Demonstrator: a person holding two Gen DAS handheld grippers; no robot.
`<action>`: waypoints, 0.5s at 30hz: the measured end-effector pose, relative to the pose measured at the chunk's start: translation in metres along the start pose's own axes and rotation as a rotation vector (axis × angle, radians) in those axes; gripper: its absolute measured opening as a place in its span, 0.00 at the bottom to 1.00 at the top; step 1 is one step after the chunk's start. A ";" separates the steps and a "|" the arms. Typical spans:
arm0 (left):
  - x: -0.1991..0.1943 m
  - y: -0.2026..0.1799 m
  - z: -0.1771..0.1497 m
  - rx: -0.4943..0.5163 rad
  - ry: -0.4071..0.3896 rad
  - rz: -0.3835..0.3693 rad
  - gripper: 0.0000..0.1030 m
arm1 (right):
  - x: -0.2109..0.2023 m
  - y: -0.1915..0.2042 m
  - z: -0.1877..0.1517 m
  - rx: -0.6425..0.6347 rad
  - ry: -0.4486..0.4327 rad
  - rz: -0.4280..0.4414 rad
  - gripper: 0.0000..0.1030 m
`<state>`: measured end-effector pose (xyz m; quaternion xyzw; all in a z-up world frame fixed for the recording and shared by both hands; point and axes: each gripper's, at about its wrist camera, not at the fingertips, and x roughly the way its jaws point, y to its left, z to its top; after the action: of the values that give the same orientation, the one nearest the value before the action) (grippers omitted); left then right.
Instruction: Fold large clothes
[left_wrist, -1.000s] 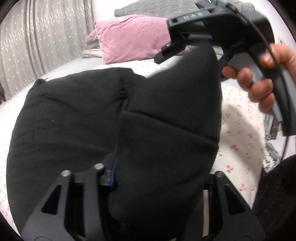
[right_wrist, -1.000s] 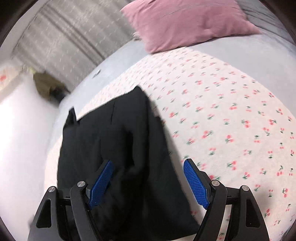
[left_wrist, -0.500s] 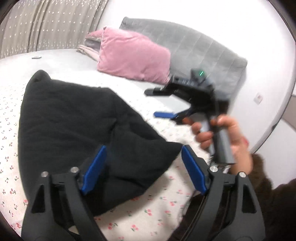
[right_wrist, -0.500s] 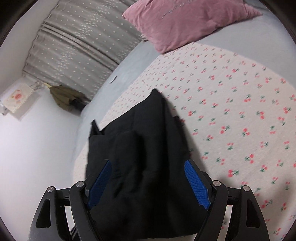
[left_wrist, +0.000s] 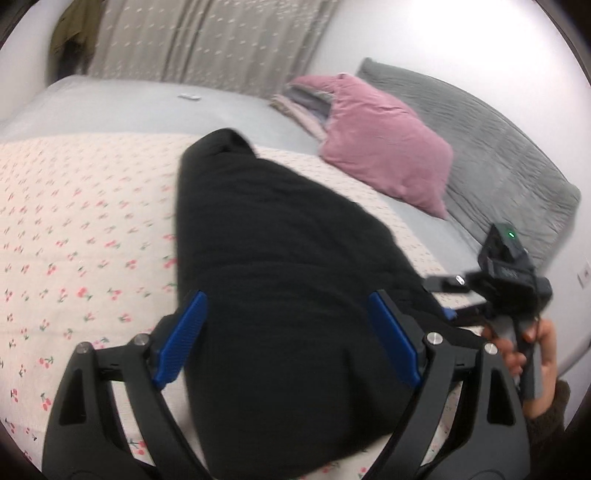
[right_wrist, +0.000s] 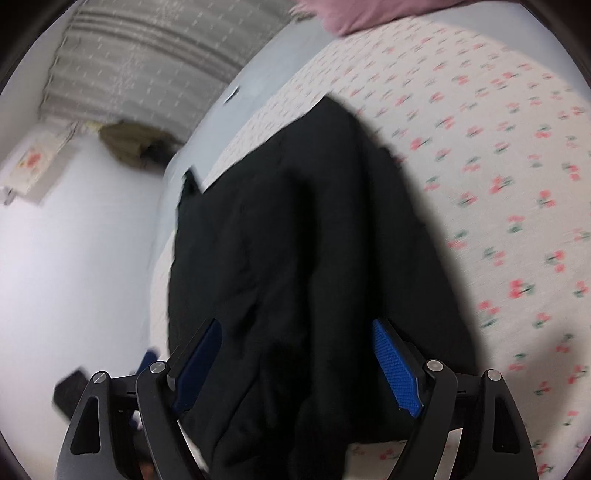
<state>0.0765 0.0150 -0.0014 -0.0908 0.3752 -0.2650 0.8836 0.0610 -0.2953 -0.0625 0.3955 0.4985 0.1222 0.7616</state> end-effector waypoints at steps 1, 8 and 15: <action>0.002 0.003 0.000 -0.008 0.008 0.008 0.86 | 0.006 0.002 -0.002 -0.012 0.030 0.006 0.81; 0.011 0.009 -0.006 -0.019 0.043 0.044 0.86 | 0.026 0.020 -0.013 -0.124 0.078 -0.021 0.68; -0.002 0.001 -0.003 -0.007 -0.047 -0.004 0.82 | -0.008 0.052 -0.012 -0.254 -0.100 -0.053 0.27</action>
<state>0.0733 0.0170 -0.0021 -0.1008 0.3553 -0.2633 0.8912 0.0576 -0.2607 -0.0218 0.2883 0.4508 0.1442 0.8324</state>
